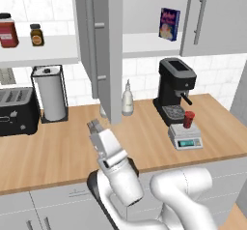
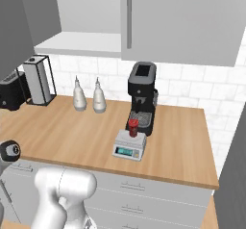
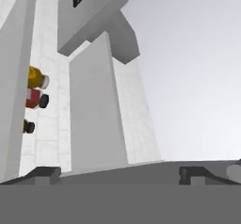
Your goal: Pick the yogurt and place it on the digital scale for weighing, and close the cabinet.
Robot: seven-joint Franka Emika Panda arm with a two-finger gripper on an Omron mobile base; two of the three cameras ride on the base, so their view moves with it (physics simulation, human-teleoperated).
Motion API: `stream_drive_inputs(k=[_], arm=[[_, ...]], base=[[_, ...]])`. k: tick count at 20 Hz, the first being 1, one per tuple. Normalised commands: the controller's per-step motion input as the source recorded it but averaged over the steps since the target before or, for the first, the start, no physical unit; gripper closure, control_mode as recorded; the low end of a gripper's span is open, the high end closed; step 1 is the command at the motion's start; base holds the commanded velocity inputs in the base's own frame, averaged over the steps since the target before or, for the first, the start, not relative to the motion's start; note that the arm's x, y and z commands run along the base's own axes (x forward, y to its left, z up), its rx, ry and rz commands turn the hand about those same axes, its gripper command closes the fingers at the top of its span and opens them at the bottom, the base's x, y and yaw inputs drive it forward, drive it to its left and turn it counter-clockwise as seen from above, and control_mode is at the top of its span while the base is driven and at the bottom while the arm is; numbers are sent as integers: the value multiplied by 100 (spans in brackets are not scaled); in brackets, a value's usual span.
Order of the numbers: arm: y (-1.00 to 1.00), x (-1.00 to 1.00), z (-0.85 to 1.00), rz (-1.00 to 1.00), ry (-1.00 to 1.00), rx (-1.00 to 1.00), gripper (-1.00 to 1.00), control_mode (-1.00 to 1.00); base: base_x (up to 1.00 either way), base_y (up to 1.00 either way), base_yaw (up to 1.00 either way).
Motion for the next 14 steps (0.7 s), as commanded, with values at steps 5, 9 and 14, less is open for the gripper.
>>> stream_drive_inputs(k=[5,9,14], arm=[[-3,-15,81,-9,9,14,-100,-100],[-16,-8,86,-8,13,20,-100,-100],[-41,3,70,-9,19,16,-100,-100]], base=[[0,0,0],[0,0,0],[0,0,0]])
